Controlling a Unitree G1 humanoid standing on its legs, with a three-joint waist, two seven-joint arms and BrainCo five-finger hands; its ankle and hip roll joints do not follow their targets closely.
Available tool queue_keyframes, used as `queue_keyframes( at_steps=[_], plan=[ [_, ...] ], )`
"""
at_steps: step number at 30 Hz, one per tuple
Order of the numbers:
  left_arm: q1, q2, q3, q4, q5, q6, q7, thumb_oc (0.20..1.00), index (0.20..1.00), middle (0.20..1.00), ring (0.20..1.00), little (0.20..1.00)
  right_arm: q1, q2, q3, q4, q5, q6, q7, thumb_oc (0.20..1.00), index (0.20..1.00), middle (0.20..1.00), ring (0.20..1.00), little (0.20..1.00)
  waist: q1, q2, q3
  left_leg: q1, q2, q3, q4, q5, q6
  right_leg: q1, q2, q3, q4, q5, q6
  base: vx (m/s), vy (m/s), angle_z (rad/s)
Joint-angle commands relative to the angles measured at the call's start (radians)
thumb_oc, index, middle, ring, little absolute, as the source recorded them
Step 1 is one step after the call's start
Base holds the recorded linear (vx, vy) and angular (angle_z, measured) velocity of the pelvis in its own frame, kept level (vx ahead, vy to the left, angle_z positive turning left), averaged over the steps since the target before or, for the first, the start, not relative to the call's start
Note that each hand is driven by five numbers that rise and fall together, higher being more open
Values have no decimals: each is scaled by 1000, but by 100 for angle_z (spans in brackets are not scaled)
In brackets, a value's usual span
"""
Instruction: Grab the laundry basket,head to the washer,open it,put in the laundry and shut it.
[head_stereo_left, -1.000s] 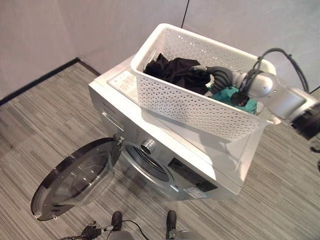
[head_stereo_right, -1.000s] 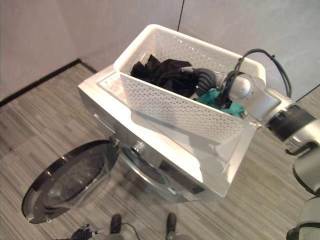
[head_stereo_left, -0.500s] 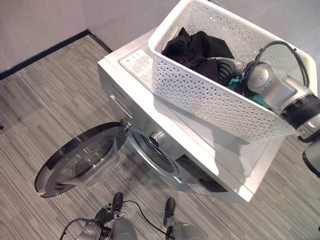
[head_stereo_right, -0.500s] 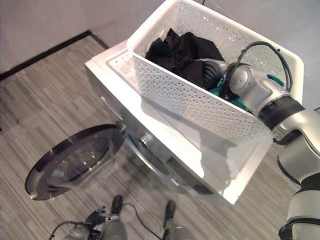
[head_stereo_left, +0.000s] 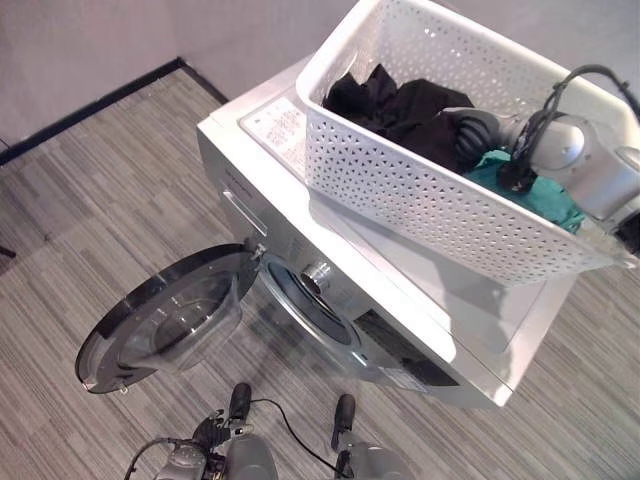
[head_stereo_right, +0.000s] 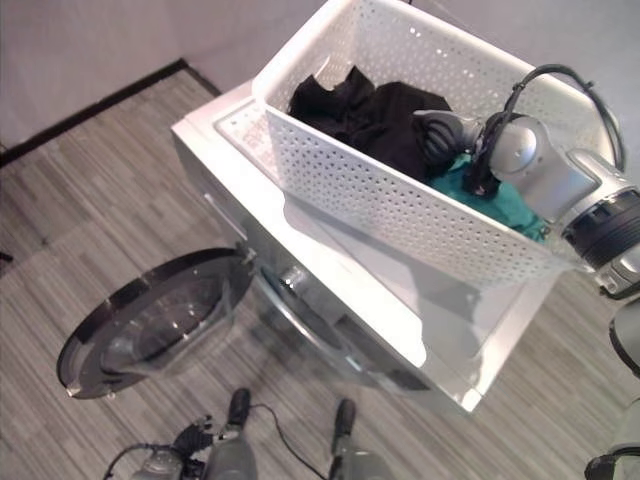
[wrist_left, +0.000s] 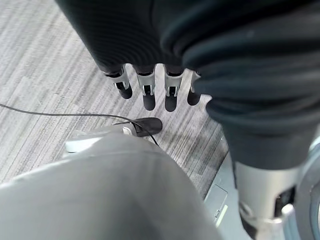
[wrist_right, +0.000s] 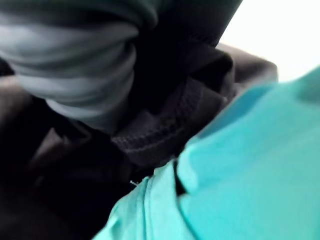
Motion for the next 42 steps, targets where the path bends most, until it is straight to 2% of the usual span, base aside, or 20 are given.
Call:
queue_keyframes(
  at_steps=[1, 7, 12, 19, 23, 26, 30, 33, 39, 42],
  plan=[
    [-27, 0, -37, 43, 20, -8, -6, 1000, 1000, 1000, 1000, 1000, -1, -65, -57, 14, 66, -36, -93, 200, 200, 200, 200, 200, -1, -11, -49, 40, 29, 47, 9, -8, 0, 16, -83, 57, 17, -65, 83, 41, 10, 0],
    [-18, 4, -28, 55, 13, -15, 4, 1000, 1000, 1000, 1000, 1000, -62, -108, -234, 103, 124, -85, -255, 200, 200, 200, 200, 200, -18, -12, -98, 78, 23, 61, 9, -32, 3, 53, -85, 58, 4, -66, 87, 38, 4, -1],
    [-15, 8, -31, 59, 4, -22, 22, 1000, 1000, 1000, 1000, 1000, -145, -65, -347, 156, 149, -117, -373, 200, 200, 200, 200, 200, -27, -13, -135, 110, 21, 74, 9, -50, 9, 75, -86, 68, 1, -64, 88, 17, 2, -5],
    [-8, 2, -37, 50, 4, -19, 41, 1000, 1000, 1000, 1000, 1000, -157, -27, -432, 154, 94, -111, -466, 200, 200, 200, 200, 200, -39, -9, -158, 148, 19, 82, 9, -69, 20, 102, -85, 77, 5, -68, 87, 9, 3, -7],
    [-15, -4, -49, 42, 17, -18, 54, 1000, 1000, 1000, 1000, 1000, -147, -1, -489, 124, 40, -109, -535, 200, 200, 200, 200, 200, -43, -6, -166, 165, 18, 90, 9, -80, 26, 107, -85, 86, 6, -66, 86, 5, 10, -13],
    [-30, -10, -75, -12, 24, -21, 77, 1000, 1000, 1000, 1000, 1000, -146, -2, -585, 55, -94, -101, -679, 200, 200, 200, 200, 200, -51, 2, -176, 191, 14, 95, 9, -99, 40, 114, -90, 100, 8, -57, 89, 6, 17, -4],
    [-33, -6, -102, -46, 48, -28, 86, 1000, 1000, 1000, 1000, 1000, -131, -12, -638, 39, -155, -91, -746, 200, 200, 200, 200, 200, -50, -1, -181, 202, 8, 100, 9, -102, 50, 115, -97, 104, 10, -43, 90, -4, 12, -5],
    [-52, 19, -148, -191, 94, -48, 95, 1000, 1000, 1000, 1000, 1000, -104, -68, -717, -23, -347, -36, -869, 200, 200, 200, 200, 200, -58, 8, -187, 235, -4, 110, 9, -123, 68, 116, -109, 122, 20, -37, 99, -23, 61, -15],
    [-72, 34, -170, -271, 109, -56, 97, 1000, 1000, 1000, 1000, 1000, -73, -106, -774, -57, -396, -15, -921, 200, 200, 200, 200, 200, -73, 4, -184, 266, -17, 130, 20, -146, 84, 115, -121, 155, 33, -36, 110, -1, 69, -15],
    [-77, 54, -180, -331, 128, -62, 94, 1000, 1000, 1000, 1000, 1000, -62, -125, -794, -74, -425, -2, -930, 200, 200, 200, 200, 200, -82, -1, -176, 273, -28, 149, 59, -179, 99, 103, -131, 190, 44, -26, 118, -33, 108, -26]
  ],
)
